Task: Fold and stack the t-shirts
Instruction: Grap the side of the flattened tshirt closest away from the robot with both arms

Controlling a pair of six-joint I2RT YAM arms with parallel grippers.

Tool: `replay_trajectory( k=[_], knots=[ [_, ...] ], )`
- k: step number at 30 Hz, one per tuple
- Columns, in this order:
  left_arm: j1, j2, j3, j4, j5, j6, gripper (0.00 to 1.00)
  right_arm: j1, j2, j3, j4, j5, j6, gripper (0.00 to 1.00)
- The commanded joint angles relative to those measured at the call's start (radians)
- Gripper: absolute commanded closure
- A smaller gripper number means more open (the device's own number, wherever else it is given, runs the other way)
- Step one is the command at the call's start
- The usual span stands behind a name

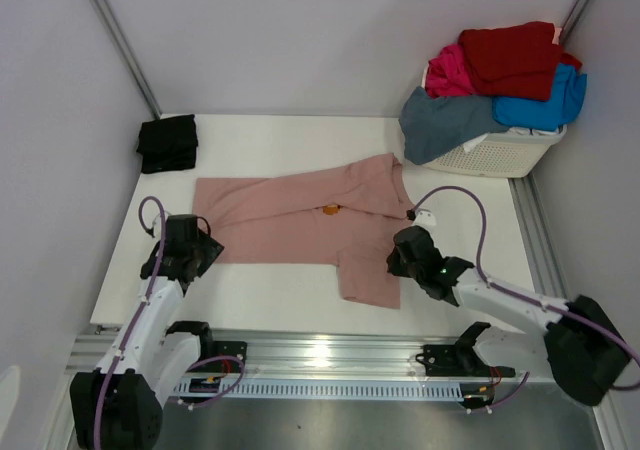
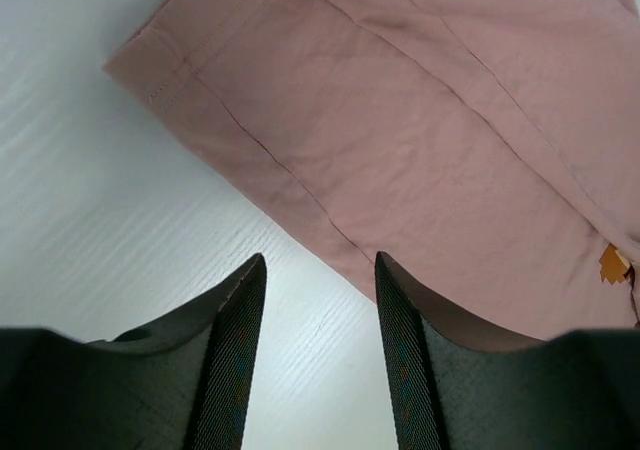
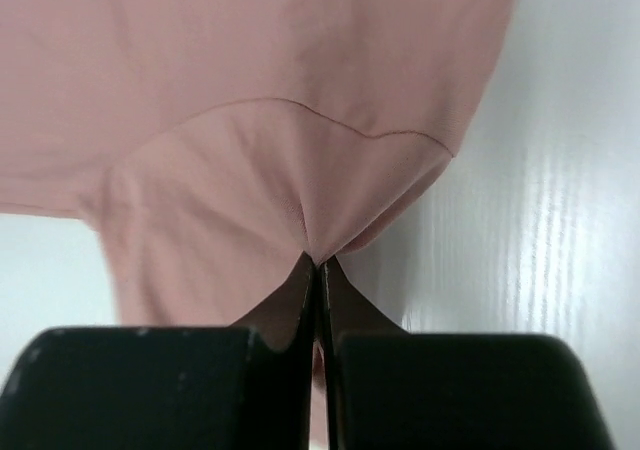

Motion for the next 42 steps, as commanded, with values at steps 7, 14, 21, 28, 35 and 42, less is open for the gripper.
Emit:
replay_trajectory(
  k=[7, 14, 21, 28, 35, 42],
  knots=[
    [-0.074, -0.059, 0.057, -0.131, -0.121, -0.042, 0.48, 0.005, -0.399, 0.004, -0.382, 0.246, 0.026, 1.0],
    [-0.102, -0.023, 0.069, -0.193, -0.135, -0.013, 0.46, 0.005, -0.399, 0.029, -0.428, 0.252, 0.083, 1.0],
    [-0.102, 0.161, 0.121, -0.246, -0.11, -0.006, 0.46, 0.005, -0.376, 0.044, -0.399, 0.263, 0.072, 1.0],
    [-0.097, 0.384, 0.166, -0.319, -0.086, -0.012, 0.45, 0.003, -0.391, 0.058, -0.393, 0.28, 0.072, 1.0],
    [-0.093, 0.517, 0.166, -0.283, -0.029, 0.002, 0.53, 0.003, -0.429, 0.049, -0.388, 0.269, 0.08, 1.0],
    [-0.093, 0.513, 0.17, -0.254, -0.003, 0.028, 0.97, 0.002, -0.431, 0.043, -0.379, 0.253, 0.089, 1.0]
  ],
)
